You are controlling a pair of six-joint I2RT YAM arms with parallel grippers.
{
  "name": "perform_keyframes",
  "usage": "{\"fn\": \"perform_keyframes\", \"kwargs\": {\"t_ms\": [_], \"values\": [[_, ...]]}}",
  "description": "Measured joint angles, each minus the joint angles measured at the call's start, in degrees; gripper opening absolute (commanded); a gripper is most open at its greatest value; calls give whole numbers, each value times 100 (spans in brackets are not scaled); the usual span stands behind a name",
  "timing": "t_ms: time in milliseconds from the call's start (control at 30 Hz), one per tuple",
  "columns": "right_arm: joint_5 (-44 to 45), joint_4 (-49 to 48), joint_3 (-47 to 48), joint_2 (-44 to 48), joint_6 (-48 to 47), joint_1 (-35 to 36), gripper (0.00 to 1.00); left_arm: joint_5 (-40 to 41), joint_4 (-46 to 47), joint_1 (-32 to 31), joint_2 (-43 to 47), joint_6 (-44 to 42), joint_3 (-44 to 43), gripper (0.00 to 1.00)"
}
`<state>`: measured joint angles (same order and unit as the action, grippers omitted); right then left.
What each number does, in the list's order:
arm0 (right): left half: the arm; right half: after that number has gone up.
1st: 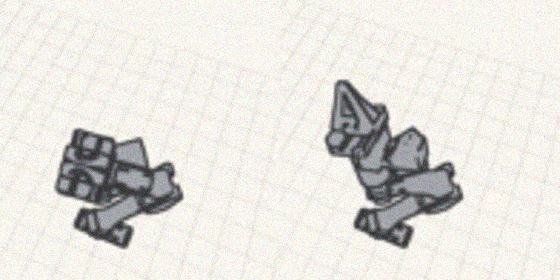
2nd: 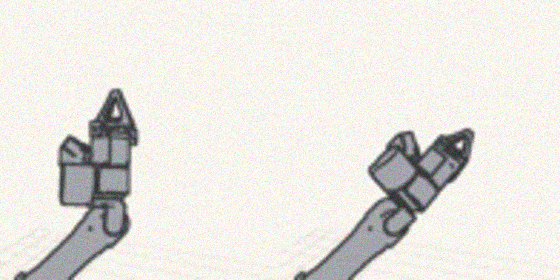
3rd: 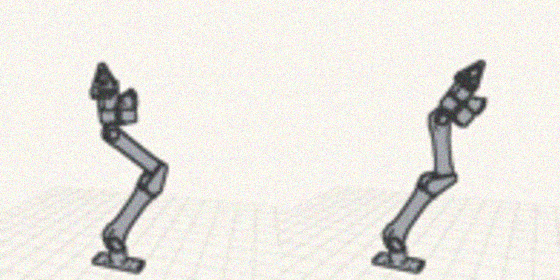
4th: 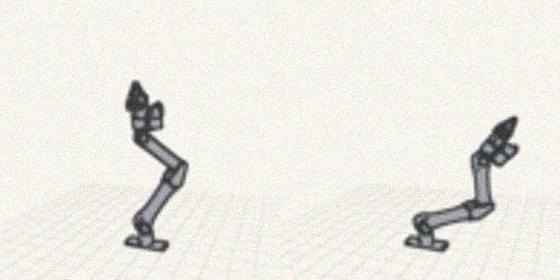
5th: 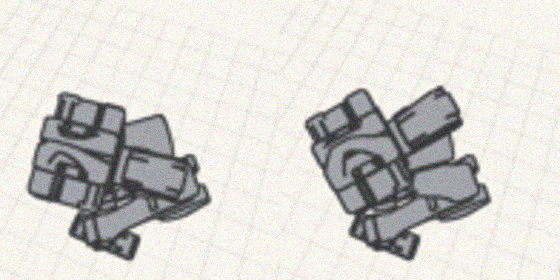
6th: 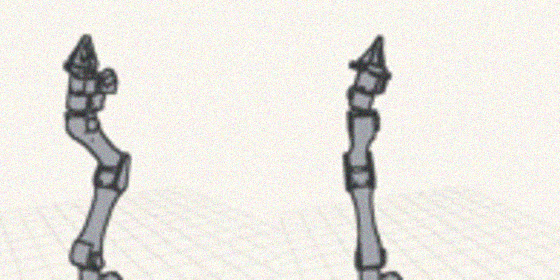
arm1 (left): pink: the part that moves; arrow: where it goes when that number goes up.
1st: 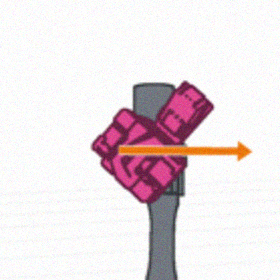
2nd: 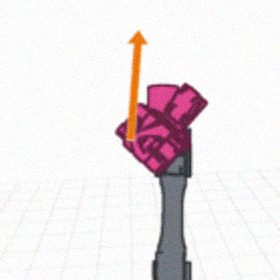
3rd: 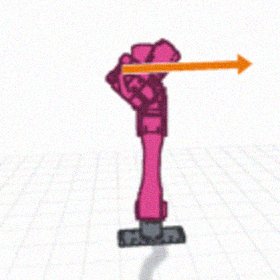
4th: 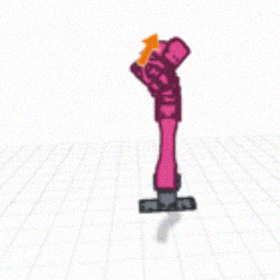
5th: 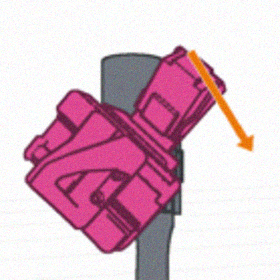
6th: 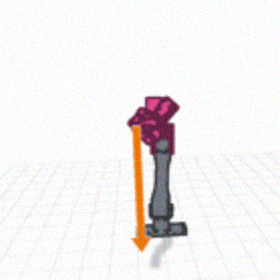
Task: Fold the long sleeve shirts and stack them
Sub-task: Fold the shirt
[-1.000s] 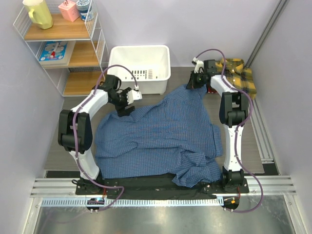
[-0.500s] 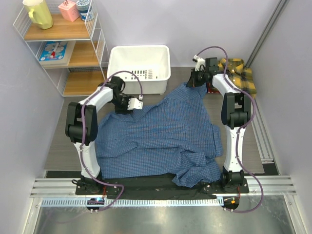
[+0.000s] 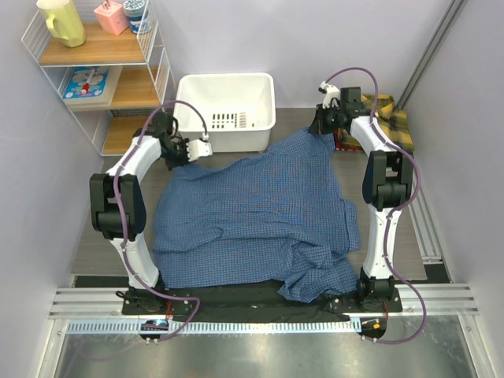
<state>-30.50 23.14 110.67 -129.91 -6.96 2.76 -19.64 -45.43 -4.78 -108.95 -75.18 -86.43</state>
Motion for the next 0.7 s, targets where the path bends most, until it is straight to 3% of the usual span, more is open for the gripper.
{"fn": "perform_keyframes", "kwargs": {"t_ms": [400,700], "values": [[262,-212,0,31,-20,-81,1,868,1838,212,251,1480,389,0],[424,-778,0,101,92,-101,1,1244,2656,184,251,2000,413,0]]}}
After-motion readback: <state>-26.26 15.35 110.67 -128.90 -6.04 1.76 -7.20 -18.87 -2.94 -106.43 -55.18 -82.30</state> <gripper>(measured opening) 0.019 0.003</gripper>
